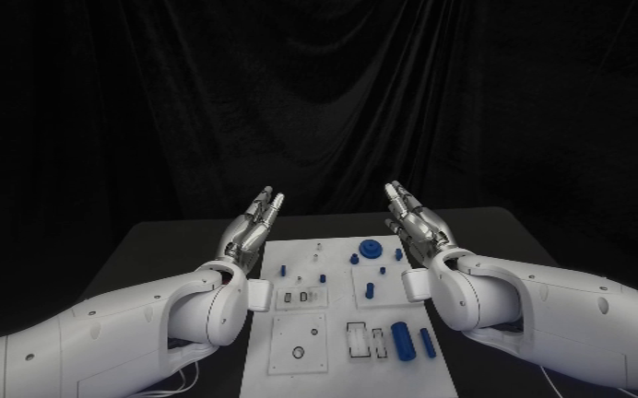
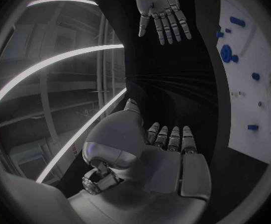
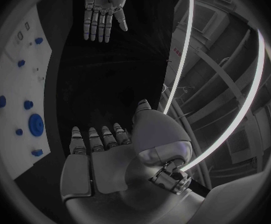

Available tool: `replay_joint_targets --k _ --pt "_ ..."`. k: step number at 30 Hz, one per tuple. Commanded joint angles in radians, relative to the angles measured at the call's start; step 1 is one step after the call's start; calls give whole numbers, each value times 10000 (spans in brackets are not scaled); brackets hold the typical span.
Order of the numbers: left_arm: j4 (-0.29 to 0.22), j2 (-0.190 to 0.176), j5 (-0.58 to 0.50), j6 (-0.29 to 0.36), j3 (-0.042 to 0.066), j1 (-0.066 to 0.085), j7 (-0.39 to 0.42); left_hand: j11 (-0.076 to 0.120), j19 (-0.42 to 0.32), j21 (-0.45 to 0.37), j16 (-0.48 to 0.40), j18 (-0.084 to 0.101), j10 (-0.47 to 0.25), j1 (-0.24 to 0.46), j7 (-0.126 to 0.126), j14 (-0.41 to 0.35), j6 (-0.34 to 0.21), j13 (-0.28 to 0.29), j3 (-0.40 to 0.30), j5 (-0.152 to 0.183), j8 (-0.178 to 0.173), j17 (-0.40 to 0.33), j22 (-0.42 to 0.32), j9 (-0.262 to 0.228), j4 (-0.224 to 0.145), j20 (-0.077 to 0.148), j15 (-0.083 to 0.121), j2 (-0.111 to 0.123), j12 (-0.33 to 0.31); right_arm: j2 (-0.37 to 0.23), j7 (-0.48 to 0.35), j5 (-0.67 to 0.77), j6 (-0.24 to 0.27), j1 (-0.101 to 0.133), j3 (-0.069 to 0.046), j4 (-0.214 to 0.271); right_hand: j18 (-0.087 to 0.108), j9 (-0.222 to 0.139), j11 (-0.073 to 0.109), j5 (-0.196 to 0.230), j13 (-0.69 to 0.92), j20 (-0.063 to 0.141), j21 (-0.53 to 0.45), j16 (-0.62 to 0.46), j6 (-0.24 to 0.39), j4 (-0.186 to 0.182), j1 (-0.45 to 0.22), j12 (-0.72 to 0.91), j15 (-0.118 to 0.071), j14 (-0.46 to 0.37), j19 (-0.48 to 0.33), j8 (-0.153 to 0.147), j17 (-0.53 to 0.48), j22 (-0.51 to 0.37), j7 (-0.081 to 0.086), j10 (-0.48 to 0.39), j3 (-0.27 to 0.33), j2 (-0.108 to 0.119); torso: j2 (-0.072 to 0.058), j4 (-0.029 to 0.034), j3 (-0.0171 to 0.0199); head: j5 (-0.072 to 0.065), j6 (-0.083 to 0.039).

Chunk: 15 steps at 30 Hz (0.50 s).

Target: Assemble the parts on the task board

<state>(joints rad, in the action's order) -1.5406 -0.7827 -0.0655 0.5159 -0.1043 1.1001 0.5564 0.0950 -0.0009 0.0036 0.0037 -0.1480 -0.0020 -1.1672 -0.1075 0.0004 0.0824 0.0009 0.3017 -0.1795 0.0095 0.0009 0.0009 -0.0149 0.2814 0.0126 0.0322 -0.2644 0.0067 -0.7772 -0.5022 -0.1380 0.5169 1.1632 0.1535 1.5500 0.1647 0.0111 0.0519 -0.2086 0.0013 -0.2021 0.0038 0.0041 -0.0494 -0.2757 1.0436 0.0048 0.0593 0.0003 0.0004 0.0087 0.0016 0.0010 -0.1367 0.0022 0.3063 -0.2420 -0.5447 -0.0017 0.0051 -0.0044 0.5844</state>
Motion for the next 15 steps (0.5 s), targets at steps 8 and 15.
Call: replay_joint_targets --k 8,15 --pt "204 21 -1426 -4689 -724 489 1615 -159 9 -36 -37 -286 20 -638 -609 -4 58 -9 132 -245 54 -9 -9 -3 99 -611 343 -131 -67 16 344 -2043 -3868 697 818 -125 162 83 -361 -188 -13 -465 -9 -41 -353 -117 785 -48 491 -3 24 266 -16 15 290 -22 64 -3 0 -1 1 1 0" --pt "283 23 -1771 -5883 -1016 659 1966 -323 9 -36 -37 -311 97 -856 -315 -4 269 22 60 -441 90 -9 -9 -34 102 -1065 -114 -91 -37 18 368 -2219 -4198 791 940 -141 170 128 -581 -314 -5 -883 487 254 -552 -75 1233 -31 1164 249 721 487 125 312 518 -19 -1 62 0 -1 1 1 0"
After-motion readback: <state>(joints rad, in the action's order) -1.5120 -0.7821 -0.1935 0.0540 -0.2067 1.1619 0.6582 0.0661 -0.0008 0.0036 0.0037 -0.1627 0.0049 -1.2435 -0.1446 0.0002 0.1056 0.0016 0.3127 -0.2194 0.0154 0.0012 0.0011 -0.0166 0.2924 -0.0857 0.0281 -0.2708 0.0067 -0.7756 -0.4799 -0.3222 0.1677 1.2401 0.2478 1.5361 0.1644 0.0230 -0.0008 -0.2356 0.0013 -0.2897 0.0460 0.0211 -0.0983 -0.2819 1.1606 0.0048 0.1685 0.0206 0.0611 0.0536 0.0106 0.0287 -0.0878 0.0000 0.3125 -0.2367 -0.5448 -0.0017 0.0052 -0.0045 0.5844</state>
